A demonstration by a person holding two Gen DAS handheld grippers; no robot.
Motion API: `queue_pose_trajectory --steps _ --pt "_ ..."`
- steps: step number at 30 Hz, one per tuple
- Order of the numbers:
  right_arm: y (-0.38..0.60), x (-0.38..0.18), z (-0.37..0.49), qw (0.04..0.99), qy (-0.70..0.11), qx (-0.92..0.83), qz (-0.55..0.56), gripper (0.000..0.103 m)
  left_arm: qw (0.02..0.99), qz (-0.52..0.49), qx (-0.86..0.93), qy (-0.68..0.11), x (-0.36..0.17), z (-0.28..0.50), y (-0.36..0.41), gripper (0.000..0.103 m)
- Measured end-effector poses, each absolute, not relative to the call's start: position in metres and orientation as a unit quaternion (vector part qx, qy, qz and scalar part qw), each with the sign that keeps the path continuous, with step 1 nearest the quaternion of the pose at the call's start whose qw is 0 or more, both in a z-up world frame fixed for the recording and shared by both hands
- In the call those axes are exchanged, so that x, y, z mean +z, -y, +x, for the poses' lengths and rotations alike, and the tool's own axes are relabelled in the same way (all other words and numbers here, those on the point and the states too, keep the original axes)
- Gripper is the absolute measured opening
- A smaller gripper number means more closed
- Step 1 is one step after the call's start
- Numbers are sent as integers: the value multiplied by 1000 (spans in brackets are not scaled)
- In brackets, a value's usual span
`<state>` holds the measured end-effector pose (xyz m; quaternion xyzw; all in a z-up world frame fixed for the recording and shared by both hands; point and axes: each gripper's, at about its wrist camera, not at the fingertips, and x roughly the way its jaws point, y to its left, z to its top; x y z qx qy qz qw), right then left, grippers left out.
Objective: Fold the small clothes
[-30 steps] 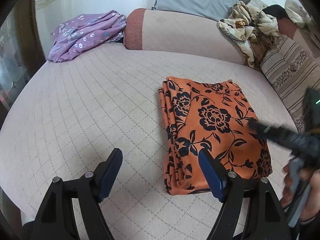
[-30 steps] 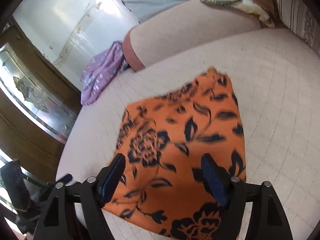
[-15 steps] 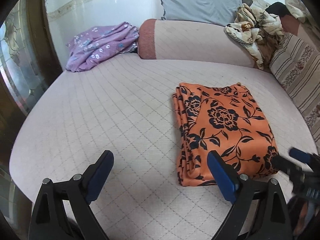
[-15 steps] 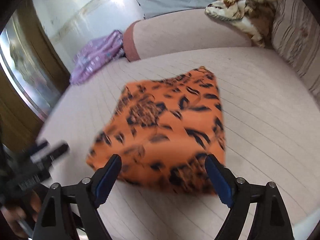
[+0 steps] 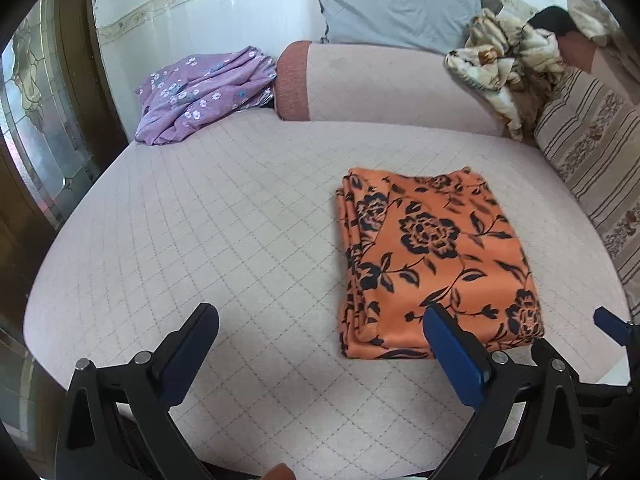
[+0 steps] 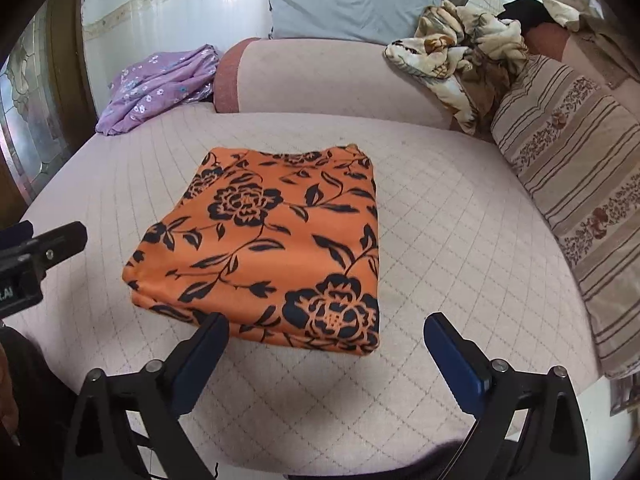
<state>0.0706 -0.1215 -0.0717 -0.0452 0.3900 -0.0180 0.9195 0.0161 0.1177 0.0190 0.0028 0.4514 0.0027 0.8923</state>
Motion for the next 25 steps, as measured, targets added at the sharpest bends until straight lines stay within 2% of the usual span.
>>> queue_pose_trajectory --steps 25 --pt "120 -68 82 918 -395 0 -40 99 891 12 -27 -453 12 31 -96 102"
